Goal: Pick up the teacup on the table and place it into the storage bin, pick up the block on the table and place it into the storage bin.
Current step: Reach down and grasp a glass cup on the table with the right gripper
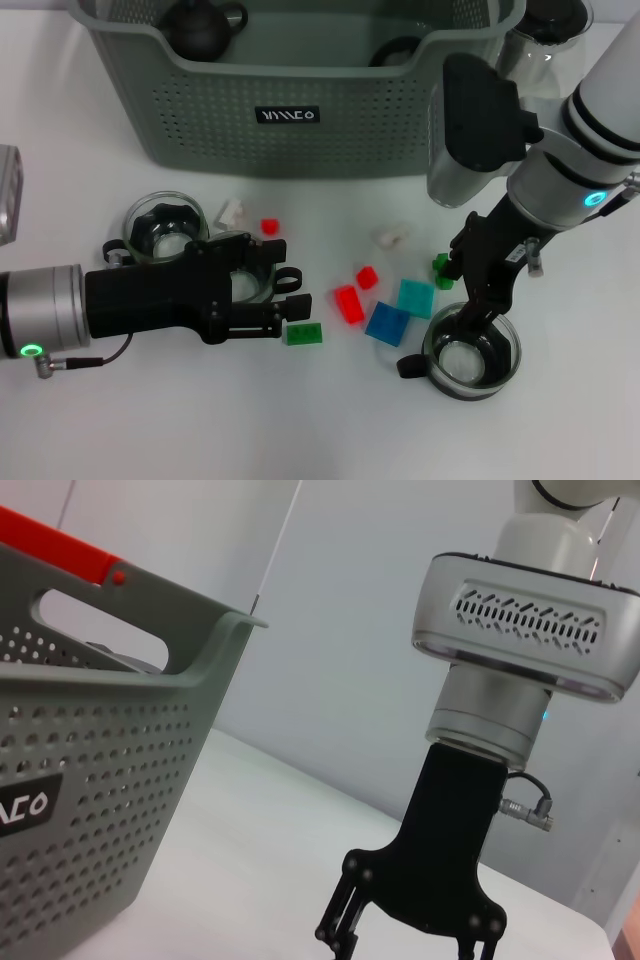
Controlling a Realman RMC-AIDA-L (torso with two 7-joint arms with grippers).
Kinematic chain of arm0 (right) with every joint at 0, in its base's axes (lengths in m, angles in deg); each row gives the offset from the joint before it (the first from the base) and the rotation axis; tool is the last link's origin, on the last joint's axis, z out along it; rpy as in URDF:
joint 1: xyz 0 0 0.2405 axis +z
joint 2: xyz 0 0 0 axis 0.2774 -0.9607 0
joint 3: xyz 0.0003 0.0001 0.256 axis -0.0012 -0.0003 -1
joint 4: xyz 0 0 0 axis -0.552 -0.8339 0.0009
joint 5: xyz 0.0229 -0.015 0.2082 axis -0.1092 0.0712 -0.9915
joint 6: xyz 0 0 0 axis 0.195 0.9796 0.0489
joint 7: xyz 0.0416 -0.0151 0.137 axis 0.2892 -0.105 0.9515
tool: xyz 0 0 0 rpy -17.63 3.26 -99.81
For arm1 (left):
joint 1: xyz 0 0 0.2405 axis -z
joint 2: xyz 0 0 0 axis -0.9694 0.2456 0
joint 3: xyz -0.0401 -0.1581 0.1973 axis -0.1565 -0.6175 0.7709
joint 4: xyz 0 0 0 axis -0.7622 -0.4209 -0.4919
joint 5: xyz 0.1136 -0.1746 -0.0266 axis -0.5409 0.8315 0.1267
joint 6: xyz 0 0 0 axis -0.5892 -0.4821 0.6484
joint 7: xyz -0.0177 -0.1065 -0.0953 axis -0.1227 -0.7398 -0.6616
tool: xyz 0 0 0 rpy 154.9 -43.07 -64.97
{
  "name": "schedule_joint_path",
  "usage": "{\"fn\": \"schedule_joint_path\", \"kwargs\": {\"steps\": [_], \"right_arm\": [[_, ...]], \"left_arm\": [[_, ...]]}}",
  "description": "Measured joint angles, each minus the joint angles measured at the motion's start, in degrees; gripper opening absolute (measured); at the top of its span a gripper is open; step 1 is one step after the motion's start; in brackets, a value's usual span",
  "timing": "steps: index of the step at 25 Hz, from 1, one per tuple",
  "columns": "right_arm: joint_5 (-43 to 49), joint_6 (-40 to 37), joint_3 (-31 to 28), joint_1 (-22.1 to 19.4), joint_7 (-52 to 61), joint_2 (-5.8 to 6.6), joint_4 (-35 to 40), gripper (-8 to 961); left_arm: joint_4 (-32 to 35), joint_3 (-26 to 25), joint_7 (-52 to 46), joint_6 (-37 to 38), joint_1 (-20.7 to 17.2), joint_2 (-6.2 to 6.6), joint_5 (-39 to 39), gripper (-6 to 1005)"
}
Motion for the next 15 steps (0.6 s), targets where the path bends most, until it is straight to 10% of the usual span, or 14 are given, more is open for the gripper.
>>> {"fn": "schedule_joint_path", "kwargs": {"steps": [15], "right_arm": [[-1.37,1.79,4.20,-0.01,0.52,-0.02,-0.03,698]], "left_arm": [[0.01,-0.09,0.00,0.01,-0.47,-0.15,0.42,859]]}}
